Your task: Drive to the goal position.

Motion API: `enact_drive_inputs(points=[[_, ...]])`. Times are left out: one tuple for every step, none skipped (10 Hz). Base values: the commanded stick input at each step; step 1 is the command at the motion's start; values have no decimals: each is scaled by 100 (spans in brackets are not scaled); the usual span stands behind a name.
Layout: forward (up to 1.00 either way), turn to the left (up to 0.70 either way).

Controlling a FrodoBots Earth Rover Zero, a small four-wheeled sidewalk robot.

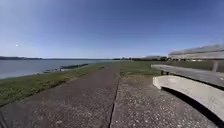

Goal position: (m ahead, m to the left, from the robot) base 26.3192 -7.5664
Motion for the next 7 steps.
enact_drive_inputs(points=[[0, 0], [0, 0], [0, 14], [0, 41], [0, 20], [0, 0], [0, 0]])
